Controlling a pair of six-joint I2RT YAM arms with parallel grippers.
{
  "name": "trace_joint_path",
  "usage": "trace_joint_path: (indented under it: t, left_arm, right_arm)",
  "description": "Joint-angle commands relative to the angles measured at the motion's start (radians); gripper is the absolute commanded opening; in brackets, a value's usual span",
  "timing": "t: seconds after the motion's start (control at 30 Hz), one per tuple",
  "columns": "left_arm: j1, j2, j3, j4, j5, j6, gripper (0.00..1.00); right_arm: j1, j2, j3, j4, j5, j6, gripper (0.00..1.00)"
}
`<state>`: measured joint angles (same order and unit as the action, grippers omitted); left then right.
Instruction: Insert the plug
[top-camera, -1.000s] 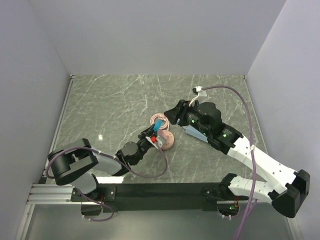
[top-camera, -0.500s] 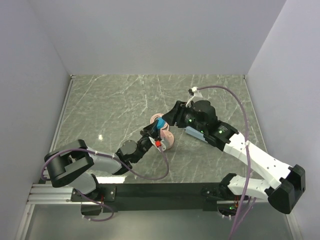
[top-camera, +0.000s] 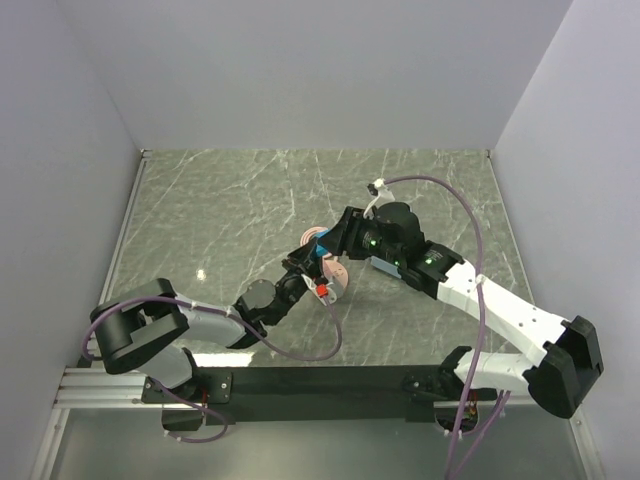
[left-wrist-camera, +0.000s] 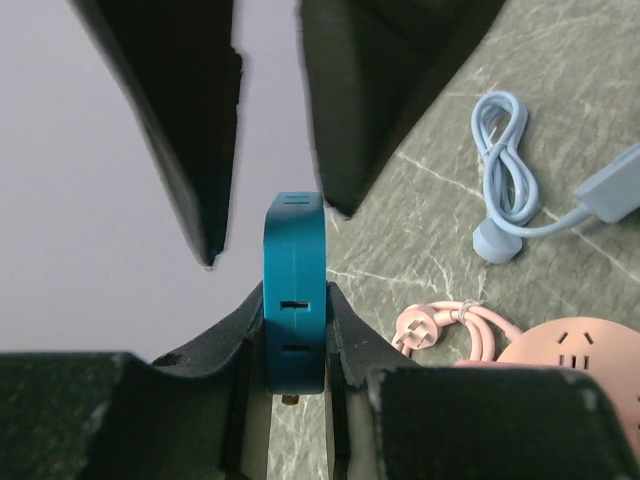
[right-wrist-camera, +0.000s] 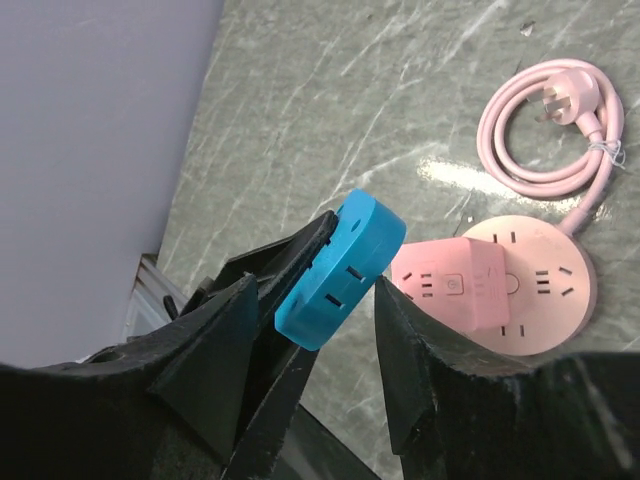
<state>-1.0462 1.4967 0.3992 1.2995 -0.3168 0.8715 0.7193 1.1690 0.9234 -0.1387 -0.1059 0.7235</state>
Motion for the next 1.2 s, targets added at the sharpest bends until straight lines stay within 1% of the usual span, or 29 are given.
trace_joint_path:
  t: [0.0, 0.03, 0.13, 0.17, 0.23, 0.33, 0.37, 0.43, 0.47, 0.5, 0.53, 0.57, 0.6, 0.63, 0.67, 0.7, 0.73, 0.8, 0.9, 0.93, 1.0, 1.03, 1.07, 1.1, 1.13, 1.17]
  left_arm:
    - [-0.023, 0.028, 0.029, 0.56, -0.01, 0.044, 0.01]
    - [-0.028, 0.036, 0.035, 0.558, -0.014, 0.046, 0.01]
    - [-0.032, 0.046, 0.044, 0.558, -0.024, 0.046, 0.01]
    - [-0.032, 0.048, 0.049, 0.555, -0.042, 0.041, 0.01]
    - [-0.032, 0.043, 0.05, 0.558, -0.045, 0.043, 0.01]
    - [-0.032, 0.034, 0.059, 0.532, -0.048, 0.053, 0.01]
    - [-0.032, 0.037, 0.064, 0.526, -0.05, 0.067, 0.01]
    - [-0.032, 0.049, 0.073, 0.537, -0.054, 0.076, 0.01]
    - [-0.032, 0.053, 0.076, 0.537, -0.057, 0.078, 0.01]
    - [-0.032, 0.056, 0.084, 0.528, -0.068, 0.075, 0.03]
    - [-0.032, 0.056, 0.087, 0.518, -0.074, 0.072, 0.08]
    - [-0.032, 0.059, 0.089, 0.515, -0.076, 0.072, 0.16]
    - [-0.032, 0.059, 0.089, 0.517, -0.082, 0.07, 0.36]
    - [-0.032, 0.06, 0.089, 0.517, -0.085, 0.069, 0.43]
    - [-0.032, 0.06, 0.089, 0.512, -0.087, 0.066, 0.49]
    - [-0.032, 0.057, 0.092, 0.498, -0.091, 0.06, 0.66]
    - [-0.032, 0.053, 0.096, 0.462, -0.103, 0.046, 0.78]
    - [-0.029, 0.04, 0.098, 0.416, -0.108, 0.024, 0.91]
    - [-0.02, -0.009, 0.075, 0.351, -0.078, -0.032, 0.96]
    - [-0.015, -0.024, 0.069, 0.292, -0.064, -0.069, 0.96]
    - [0.003, -0.091, 0.055, 0.203, -0.007, -0.123, 0.97]
    - [0.011, -0.12, 0.05, 0.152, 0.017, -0.19, 0.98]
    - [0.02, -0.15, 0.044, 0.057, 0.083, -0.224, 0.98]
    - [0.044, -0.209, 0.029, 0.02, 0.114, -0.259, 0.99]
    - [0.058, -0.24, 0.02, -0.011, 0.154, -0.316, 0.99]
    - [0.072, -0.266, 0.009, -0.041, 0.188, -0.342, 0.99]
  right_arm:
    - [-0.011, 0.026, -0.017, 0.096, -0.032, 0.03, 0.56]
    - [-0.011, 0.04, -0.018, 0.102, -0.038, 0.036, 0.55]
    - [-0.012, 0.057, -0.02, 0.132, -0.055, 0.047, 0.48]
    - [-0.014, 0.064, -0.02, 0.137, -0.069, 0.05, 0.44]
    - [-0.012, 0.073, -0.023, 0.137, -0.08, 0.053, 0.41]
    - [-0.012, 0.077, -0.035, 0.139, -0.092, 0.054, 0.33]
    - [-0.012, 0.077, -0.044, 0.166, -0.097, 0.056, 0.25]
    - [-0.014, 0.078, -0.047, 0.182, -0.117, 0.056, 0.13]
    - [-0.014, 0.081, -0.043, 0.182, -0.12, 0.053, 0.0]
    - [-0.017, 0.081, -0.04, 0.174, -0.114, 0.048, 0.0]
    - [-0.02, 0.089, -0.035, 0.169, -0.114, 0.036, 0.0]
    - [-0.024, 0.09, -0.026, 0.166, -0.115, 0.031, 0.0]
    - [-0.033, 0.093, -0.023, 0.168, -0.127, 0.025, 0.0]
    - [-0.046, 0.096, -0.024, 0.178, -0.144, 0.022, 0.0]
    - [-0.069, 0.097, -0.021, 0.189, -0.158, 0.019, 0.0]
    - [-0.081, 0.1, -0.018, 0.203, -0.166, 0.016, 0.0]
    - [-0.09, 0.1, -0.014, 0.208, -0.17, 0.001, 0.0]
    - [-0.129, 0.098, 0.003, 0.215, -0.17, -0.015, 0.0]
    - [-0.182, 0.093, 0.022, 0.238, -0.195, -0.041, 0.0]
    - [-0.195, 0.093, 0.028, 0.241, -0.204, -0.065, 0.0]
    - [-0.227, 0.095, 0.046, 0.237, -0.207, -0.1, 0.0]
    - [-0.236, 0.095, 0.052, 0.237, -0.218, -0.114, 0.0]
    - [-0.245, 0.095, 0.061, 0.24, -0.23, -0.122, 0.0]
    - [-0.26, 0.095, 0.066, 0.235, -0.239, -0.131, 0.0]
    - [-0.265, 0.093, 0.071, 0.231, -0.244, -0.151, 0.0]
    - [-0.268, 0.095, 0.077, 0.226, -0.248, -0.16, 0.0]
